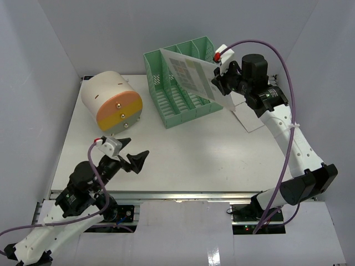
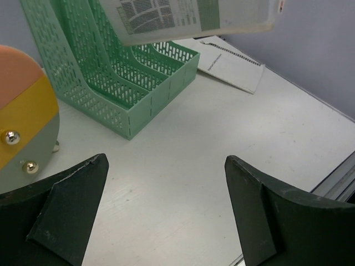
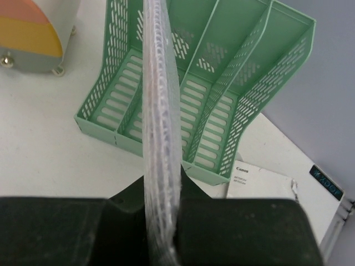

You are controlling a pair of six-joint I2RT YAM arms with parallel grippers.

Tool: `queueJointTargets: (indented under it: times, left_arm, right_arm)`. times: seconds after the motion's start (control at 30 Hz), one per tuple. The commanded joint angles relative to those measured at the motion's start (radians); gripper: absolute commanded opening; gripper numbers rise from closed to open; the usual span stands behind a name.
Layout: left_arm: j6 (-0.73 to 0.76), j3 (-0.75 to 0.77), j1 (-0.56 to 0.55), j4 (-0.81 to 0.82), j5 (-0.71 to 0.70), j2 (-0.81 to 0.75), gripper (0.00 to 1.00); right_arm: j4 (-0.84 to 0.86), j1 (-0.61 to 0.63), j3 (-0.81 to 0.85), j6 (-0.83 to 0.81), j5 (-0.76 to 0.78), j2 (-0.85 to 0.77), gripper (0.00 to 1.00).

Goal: Organize the desk

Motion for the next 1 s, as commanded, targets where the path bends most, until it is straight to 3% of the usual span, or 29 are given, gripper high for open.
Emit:
queueJointTargets:
  times: [0.0, 0.17, 0.27, 0.6, 0.77, 0.97]
  left_arm:
    - [0.331, 0.099, 0.001, 0.118, 0.236, 0.183, 0.97]
    - [0.704, 0.248, 0.001, 0.24, 0.357, 0.433, 0.98]
    - [0.766, 0.35, 0.001, 0.289, 0.37, 0.58, 0.98]
    - [0.717, 0.449, 0.001, 0.373, 0.516, 0.784, 0.94]
    - [0.633, 0.498, 0.001, 0.334, 0.656, 0.851, 0.82]
    - [0.574, 0.51, -0.001, 0.289, 0.709, 0.881, 0.7]
  right_arm:
    - [-0.115, 0.005, 0.057, -0.245, -0.116, -0.061, 0.08]
    - [-0.259, 0.007, -0.017, -0.52, -0.175, -0.166, 0.08]
    - [-0.357, 0.007, -0.055, -0.64, -0.194, -0.225, 0.08]
    - [-0.458, 0.009, -0.167, -0.851, -0.267, -0.375, 0.08]
    - [-0.473, 0.021, -0.124, -0.868, -0.298, -0.361, 0.08]
    - [-0.478, 0.054, -0.092, -0.866, -0.304, -0.328, 0.08]
